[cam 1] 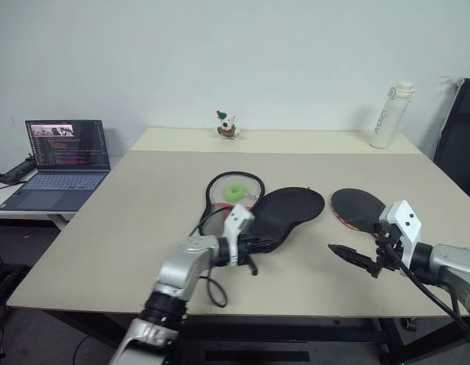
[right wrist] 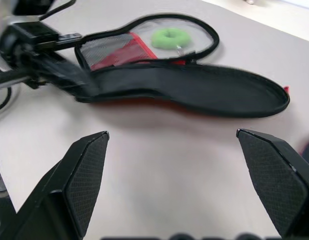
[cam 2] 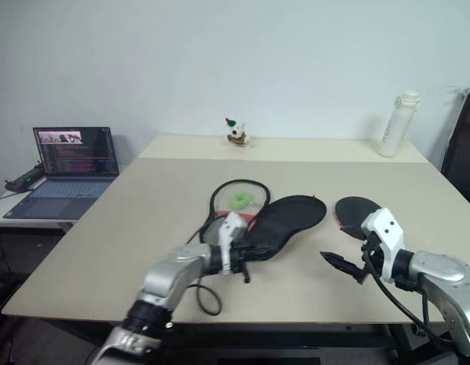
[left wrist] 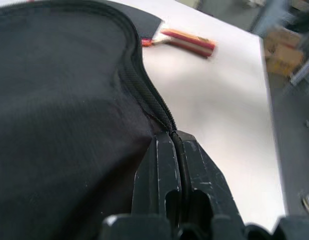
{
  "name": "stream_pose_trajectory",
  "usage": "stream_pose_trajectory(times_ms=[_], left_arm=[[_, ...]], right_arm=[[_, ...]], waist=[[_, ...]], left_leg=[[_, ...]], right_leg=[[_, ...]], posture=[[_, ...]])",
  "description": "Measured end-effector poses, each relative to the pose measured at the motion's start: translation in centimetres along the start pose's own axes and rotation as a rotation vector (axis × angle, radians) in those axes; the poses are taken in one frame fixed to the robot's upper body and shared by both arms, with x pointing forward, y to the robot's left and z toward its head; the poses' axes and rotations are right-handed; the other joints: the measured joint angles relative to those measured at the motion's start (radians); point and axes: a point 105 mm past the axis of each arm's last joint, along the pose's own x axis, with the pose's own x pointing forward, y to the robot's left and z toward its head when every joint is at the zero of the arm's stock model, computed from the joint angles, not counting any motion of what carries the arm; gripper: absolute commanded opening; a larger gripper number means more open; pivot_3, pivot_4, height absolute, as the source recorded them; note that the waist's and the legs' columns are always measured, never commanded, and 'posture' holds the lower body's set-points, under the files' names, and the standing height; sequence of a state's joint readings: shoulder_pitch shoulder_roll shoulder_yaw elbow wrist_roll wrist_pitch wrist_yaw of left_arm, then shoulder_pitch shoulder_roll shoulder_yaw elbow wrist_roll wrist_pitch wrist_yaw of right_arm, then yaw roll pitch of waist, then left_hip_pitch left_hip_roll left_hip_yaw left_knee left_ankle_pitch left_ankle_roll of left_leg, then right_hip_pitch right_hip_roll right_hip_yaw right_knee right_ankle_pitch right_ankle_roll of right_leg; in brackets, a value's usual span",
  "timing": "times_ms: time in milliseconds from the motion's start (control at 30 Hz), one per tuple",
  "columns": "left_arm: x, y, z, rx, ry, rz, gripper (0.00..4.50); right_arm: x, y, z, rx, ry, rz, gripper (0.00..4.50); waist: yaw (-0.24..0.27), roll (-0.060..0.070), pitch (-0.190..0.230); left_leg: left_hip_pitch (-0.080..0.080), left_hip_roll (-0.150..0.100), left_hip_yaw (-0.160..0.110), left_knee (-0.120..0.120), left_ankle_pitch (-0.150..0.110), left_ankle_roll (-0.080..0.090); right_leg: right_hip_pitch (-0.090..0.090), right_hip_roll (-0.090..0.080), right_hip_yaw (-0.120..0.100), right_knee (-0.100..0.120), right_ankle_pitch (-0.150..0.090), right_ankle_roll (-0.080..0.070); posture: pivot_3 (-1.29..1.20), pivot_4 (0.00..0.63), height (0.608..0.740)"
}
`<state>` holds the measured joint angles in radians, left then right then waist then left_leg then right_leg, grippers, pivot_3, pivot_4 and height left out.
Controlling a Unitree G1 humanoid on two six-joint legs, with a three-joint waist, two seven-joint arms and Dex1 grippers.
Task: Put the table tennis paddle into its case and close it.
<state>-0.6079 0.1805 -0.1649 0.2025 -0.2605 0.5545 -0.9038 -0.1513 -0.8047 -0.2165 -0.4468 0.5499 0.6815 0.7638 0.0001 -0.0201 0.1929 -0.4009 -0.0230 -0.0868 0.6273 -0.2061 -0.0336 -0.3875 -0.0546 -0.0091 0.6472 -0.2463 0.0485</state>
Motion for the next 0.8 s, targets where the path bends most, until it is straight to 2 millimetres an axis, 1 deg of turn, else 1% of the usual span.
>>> stream_pose_trajectory(times_ms=[67, 100, 167, 233, 333, 367, 467, 533, 600, 733, 800], left_arm=[[2.7, -0.3, 0.5, -0.001, -0.001, 0.016, 0.01], [3.8, -0.2, 0.6, -0.003, 0.0, 0.03, 0.01], [5.2, -0.2, 0.8, 0.007, 0.003, 0.047, 0.01], [6.0, 0.0, 0.7, 0.012, 0.009, 0.067, 0.01], [6.7, 0.6, 0.8, 0.014, 0.013, 0.101, 0.01], [6.8, 0.6, 1.0, 0.018, 0.007, 0.1, 0.2], [6.2, 1.1, 1.1, 0.042, 0.002, 0.102, 0.9], [5.4, 1.6, 1.1, 0.062, 0.005, 0.105, 1.66], [3.8, 1.6, 1.1, 0.087, -0.004, 0.084, 2.32], [1.2, 1.0, 0.4, 0.056, -0.005, 0.03, 2.32], [-0.6, 0.4, 0.5, 0.027, -0.033, -0.009, 2.32]], right_arm=[[-0.1, -0.1, 0.0, -0.002, 0.004, -0.001, 4.5], [-0.1, -0.1, 0.0, -0.003, 0.004, -0.002, 4.5], [-0.1, -0.1, 0.0, -0.002, 0.005, -0.004, 4.5], [-0.1, -0.2, 0.1, -0.001, 0.006, -0.01, 4.5], [0.1, -0.2, 0.7, -0.006, -0.006, -0.016, 4.5], [0.1, -0.2, 0.7, -0.003, -0.007, -0.015, 4.5], [0.2, -0.2, 0.5, 0.021, 0.005, -0.026, 4.5], [0.4, -0.5, 0.7, 0.036, 0.004, -0.041, 4.5], [0.9, -1.1, 1.0, 0.072, -0.015, -0.062, 4.5], [1.6, -2.0, 0.9, 0.147, -0.037, -0.097, 4.5], [2.3, -2.3, 1.1, 0.185, -0.065, -0.106, 4.5]], waist=[[0.001, 0.0, 0.0], [0.0, 0.0, 0.0], [-0.003, 0.0, 0.0], [-0.004, 0.0, 0.0], [-0.003, 0.0, 0.0], [-0.003, 0.0, 0.0], [-0.003, 0.0, 0.0], [-0.005, 0.0, 0.0], [-0.009, 0.0, 0.0], [-0.005, 0.001, 0.0], [-0.007, 0.001, 0.0]], left_leg=[[0.0, -0.001, 0.001, 0.0, 0.0, 0.0], [0.0, -0.001, 0.001, 0.0, 0.0, 0.0], [0.0, -0.001, 0.002, -0.001, 0.0, 0.0], [0.0, -0.001, 0.002, -0.002, 0.0, 0.0], [-0.001, -0.001, 0.002, -0.001, 0.0, 0.0], [-0.001, -0.001, 0.002, -0.001, 0.0, 0.0], [-0.001, -0.001, 0.003, -0.001, 0.0, 0.0], [-0.001, -0.001, 0.003, -0.001, 0.0, 0.0], [0.0, 0.0, 0.003, -0.002, 0.0, 0.0], [-0.001, 0.0, 0.001, -0.002, 0.0, 0.0], [-0.001, 0.001, 0.002, -0.002, 0.0, 0.0]], right_leg=[[0.0, 0.0, 0.001, -0.001, 0.001, 0.001], [0.0, 0.0, 0.001, -0.001, 0.001, 0.001], [-0.001, 0.0, 0.002, -0.002, 0.001, 0.001], [-0.001, 0.0, 0.001, -0.001, 0.0, 0.001], [-0.002, 0.0, 0.001, -0.001, 0.0, 0.001], [-0.002, 0.0, 0.001, -0.002, 0.0, 0.001], [-0.002, 0.0, 0.002, -0.002, 0.001, 0.001], [-0.002, 0.0, 0.002, -0.001, 0.001, 0.001], [-0.002, 0.001, 0.002, -0.001, 0.0, 0.001], [-0.002, 0.0, 0.002, -0.001, 0.0, 0.0], [-0.002, 0.0, 0.002, -0.002, 0.0, 0.0]], posture=[[0.0, 0.15, 0.74], [0.0, 0.15, 0.74], [0.0, 0.15, 0.74], [0.0, 0.15, 0.74], [0.0, 0.15, 0.74], [0.0, 0.15, 0.74], [0.0, 0.15, 0.74], [0.0, 0.15, 0.74], [0.0, 0.15, 0.74], [0.0, 0.15, 0.74], [0.0, 0.15, 0.74]])
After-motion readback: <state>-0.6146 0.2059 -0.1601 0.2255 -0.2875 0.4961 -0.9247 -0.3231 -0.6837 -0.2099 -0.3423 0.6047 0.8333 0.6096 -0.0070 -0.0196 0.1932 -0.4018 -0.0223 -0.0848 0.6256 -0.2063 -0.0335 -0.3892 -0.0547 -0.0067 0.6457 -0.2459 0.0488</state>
